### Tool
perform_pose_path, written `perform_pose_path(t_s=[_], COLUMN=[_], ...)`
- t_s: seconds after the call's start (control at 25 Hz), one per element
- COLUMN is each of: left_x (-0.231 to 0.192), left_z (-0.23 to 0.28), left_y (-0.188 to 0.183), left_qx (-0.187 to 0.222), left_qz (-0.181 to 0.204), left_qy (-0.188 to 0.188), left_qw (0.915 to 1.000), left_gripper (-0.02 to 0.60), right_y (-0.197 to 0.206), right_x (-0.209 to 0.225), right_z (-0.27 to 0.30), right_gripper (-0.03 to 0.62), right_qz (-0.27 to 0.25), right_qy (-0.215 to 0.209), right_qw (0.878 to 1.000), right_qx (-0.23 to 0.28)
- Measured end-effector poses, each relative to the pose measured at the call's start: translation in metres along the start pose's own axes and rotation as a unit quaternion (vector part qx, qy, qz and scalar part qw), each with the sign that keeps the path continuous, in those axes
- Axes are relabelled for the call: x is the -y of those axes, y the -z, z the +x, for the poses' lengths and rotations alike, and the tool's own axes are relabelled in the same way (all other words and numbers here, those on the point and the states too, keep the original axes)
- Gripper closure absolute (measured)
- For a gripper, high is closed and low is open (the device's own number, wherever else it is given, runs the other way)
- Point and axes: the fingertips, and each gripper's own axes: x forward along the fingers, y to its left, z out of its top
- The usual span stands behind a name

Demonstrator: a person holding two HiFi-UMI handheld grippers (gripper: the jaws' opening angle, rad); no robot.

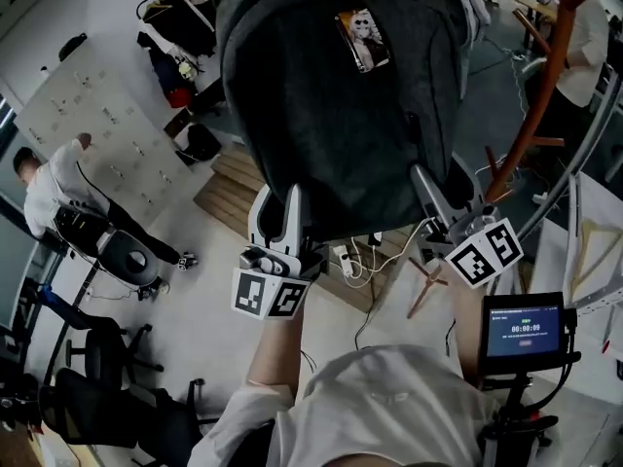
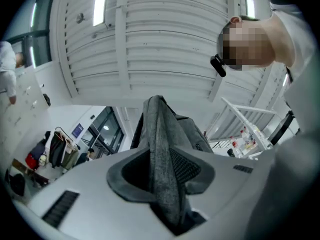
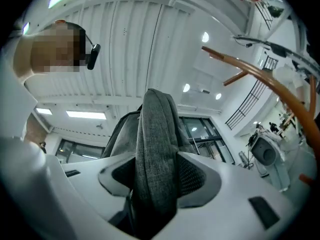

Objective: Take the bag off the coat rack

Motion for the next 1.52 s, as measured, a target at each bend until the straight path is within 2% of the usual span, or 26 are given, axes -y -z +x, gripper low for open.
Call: perform_pose_path(t_s=[0.24, 0.48, 0.68, 1.12, 1.52], left_x=[-0.016, 0.016, 0.018, 0.016, 0.020], left_z=[-0.053, -0.124, -0.155, -0.206, -0.229], left_y=[-0.048, -0.022, -0.038, -0.050, -0.043], left_qx=[-0.003, -0.018, -0.030, -0.060, -0.082], left_qz=[0.046, 0.079, 0.098, 0.106, 0.100], left_qy=[-0.069, -0.119, -0.164, -0.235, -0.266], left_qw=[0.9965, 0.9896, 0.9811, 0.9644, 0.9553], left_gripper=[0.462, 0.462, 0.463, 0.463, 0.463], right_y=[0.019, 0.068, 0.083, 0.117, 0.140], right_x=[-0.056, -0.071, -0.097, -0.137, -0.149], right_z=[0.025, -0.029, -0.028, -0.033, -0.046], right_gripper=[0.364, 0.364, 0.364, 0.364, 0.373], right_qz=[0.050, 0.096, 0.131, 0.179, 0.203], right_qy=[-0.067, -0.106, -0.136, -0.162, -0.166], right_qw=[0.996, 0.989, 0.980, 0.965, 0.956], right_qx=[-0.019, -0.034, -0.056, -0.105, -0.135])
